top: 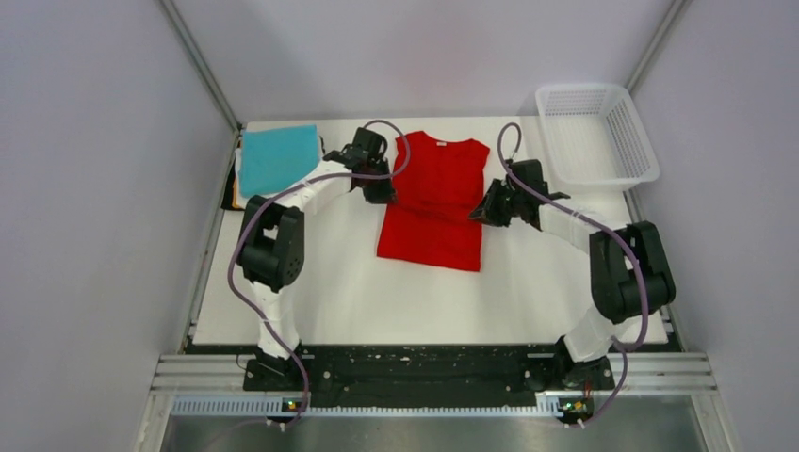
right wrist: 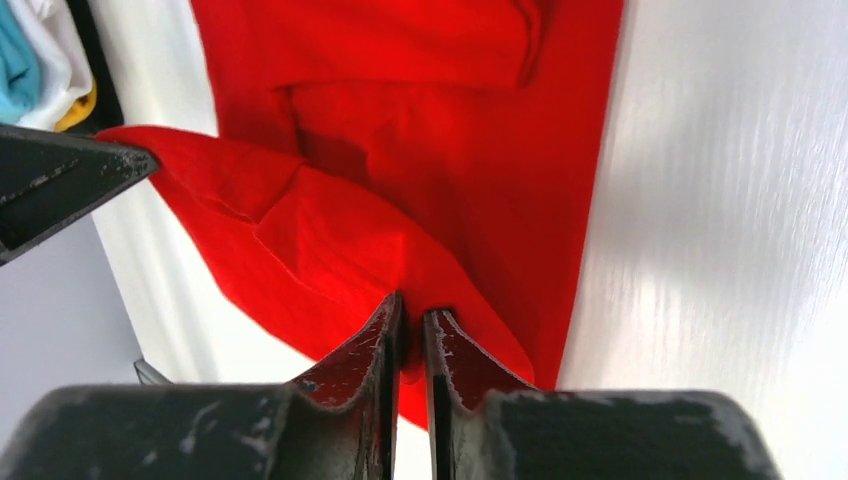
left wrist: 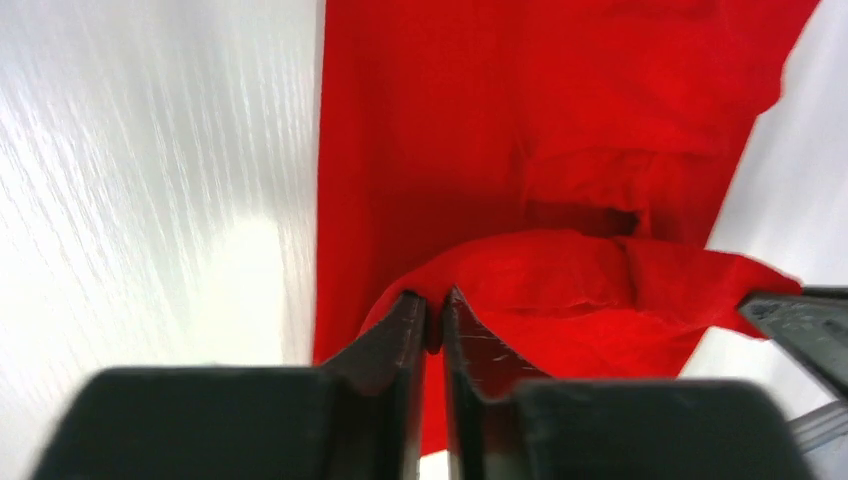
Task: Fold and stack the t-shirts
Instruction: Fold the folded rectangular tshirt in 1/3 of the way, then grab one side of the 2/3 rectangular tshirt with both arms
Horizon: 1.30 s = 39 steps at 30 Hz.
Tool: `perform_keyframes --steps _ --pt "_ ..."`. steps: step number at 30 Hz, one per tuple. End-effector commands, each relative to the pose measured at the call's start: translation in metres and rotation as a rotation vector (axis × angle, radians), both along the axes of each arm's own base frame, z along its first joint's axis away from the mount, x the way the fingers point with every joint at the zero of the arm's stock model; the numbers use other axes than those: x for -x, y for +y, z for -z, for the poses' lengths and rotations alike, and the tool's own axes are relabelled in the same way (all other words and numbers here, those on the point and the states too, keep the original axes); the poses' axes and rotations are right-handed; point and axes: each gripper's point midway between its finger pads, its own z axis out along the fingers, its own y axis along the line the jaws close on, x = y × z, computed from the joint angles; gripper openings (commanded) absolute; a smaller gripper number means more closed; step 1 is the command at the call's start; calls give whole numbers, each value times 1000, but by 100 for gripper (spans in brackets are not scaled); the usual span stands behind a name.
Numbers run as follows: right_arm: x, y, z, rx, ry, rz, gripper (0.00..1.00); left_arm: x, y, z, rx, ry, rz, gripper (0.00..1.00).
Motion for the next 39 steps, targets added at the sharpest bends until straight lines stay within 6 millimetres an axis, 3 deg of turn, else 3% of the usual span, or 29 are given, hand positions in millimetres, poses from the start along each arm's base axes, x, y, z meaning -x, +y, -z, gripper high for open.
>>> perform_keyframes --steps 1,3,6,7,8,9,10,15,19,22,26,32,39 --pt "-41 -4 -9 17 -92 23 18 -16 0 -1 1 -7 36 26" --pt "-54 -8 -4 42 -98 27 25 -23 -2 -1 20 -5 44 41" --pt "-65 -10 -11 62 -124 14 63 -29 -1 -16 49 -12 43 72" --pt "-66 -11 -16 64 -139 20 72 -29 2 -21 44 -25 35 93" --pt "-64 -13 -21 69 -152 25 81 -28 6 -26 37 -38 28 98" --pt "-61 -17 -22 82 -154 36 96 -26 10 -31 29 -49 20 99" --pt "-56 -21 -25 97 -161 45 98 -22 14 -36 26 -58 14 99" --pt "-1 -23 -14 87 -101 -10 99 24 31 -30 17 -24 1 99" --pt "56 -13 12 89 -10 -48 99 68 38 -4 51 53 -8 99" --pt "80 -6 25 80 37 -60 99 84 37 14 90 88 -28 99" --pt "91 -8 39 67 69 -22 97 92 34 36 115 139 -43 90" --pt "100 -10 55 68 105 -5 84 101 34 67 106 229 -53 57" --pt "116 -12 67 79 156 -11 66 124 34 83 116 285 -45 20"
